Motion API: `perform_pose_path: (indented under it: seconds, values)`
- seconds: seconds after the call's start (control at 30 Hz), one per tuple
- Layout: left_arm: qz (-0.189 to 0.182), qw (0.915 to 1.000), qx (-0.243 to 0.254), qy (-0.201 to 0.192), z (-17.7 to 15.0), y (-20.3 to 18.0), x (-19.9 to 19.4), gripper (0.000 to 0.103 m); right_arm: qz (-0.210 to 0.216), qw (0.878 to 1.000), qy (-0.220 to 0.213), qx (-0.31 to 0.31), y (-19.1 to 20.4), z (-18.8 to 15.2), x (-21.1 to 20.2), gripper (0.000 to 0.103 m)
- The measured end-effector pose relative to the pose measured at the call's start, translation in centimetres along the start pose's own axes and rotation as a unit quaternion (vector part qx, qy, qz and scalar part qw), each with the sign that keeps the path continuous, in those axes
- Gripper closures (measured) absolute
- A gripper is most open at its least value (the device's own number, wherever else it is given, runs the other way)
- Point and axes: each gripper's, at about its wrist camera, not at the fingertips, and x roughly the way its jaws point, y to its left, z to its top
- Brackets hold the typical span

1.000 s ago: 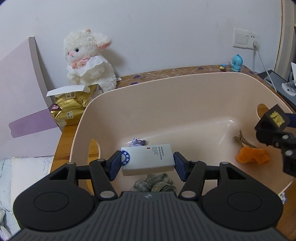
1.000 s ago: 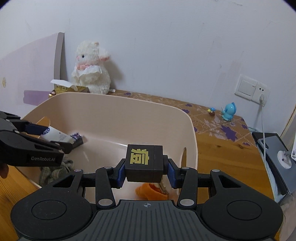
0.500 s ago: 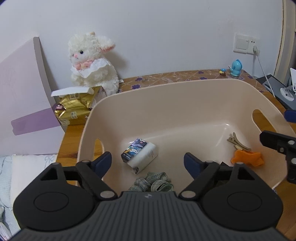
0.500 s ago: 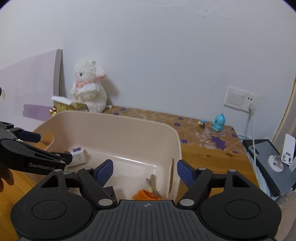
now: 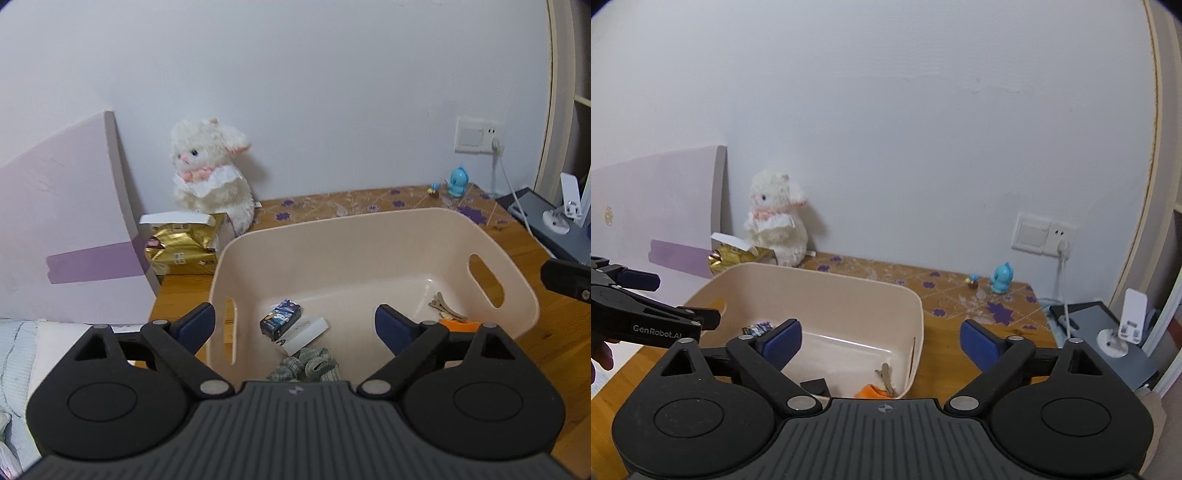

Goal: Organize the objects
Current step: 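Move both grippers back to the green herb bag and blue-white box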

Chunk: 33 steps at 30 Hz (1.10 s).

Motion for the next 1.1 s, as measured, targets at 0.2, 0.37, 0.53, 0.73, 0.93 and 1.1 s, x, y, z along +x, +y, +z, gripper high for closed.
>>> perform_pose_path:
  seconds: [0.2, 0.37, 0.53, 0.73, 0.93, 1.1]
  values:
    - [0.005, 0.9999, -0.005, -0.016, -1.5, 0.1, -3.8, 0.009, 0.0, 1.0, -0.008, -0.016, 0.4, -0.7, -3.3, 0.004]
    - [0.009, 0.9998, -0.005, -0.019, -2.8, 0.2, -5.9, 0.009, -0.004, 0.999, -0.014, -0.028, 0.6, -1.5, -5.5, 0.0]
    - [0.008, 0.9998, -0.003, -0.018, -4.4, 0.0, -7.5, 0.008, -0.005, 0.999, 0.0, -0.038, 0.6, -3.2, -6.5, 0.0]
    - [0.0, 1.0, 0.006, 0.003, -6.9, -0.9, -7.9, 0.008, -0.012, 0.998, 0.035, -0.044, 0.1, -5.6, -6.2, 0.0]
    - [-0.012, 0.9992, 0.02, 0.031, -9.5, -2.5, -6.9, 0.008, -0.014, 0.996, 0.072, -0.044, -0.9, -7.9, -4.8, 0.0]
    - [-0.023, 0.9977, 0.031, 0.056, -10.9, -3.9, -5.4, 0.008, -0.01, 0.993, 0.109, -0.038, -1.6, -9.8, -2.6, 0.0]
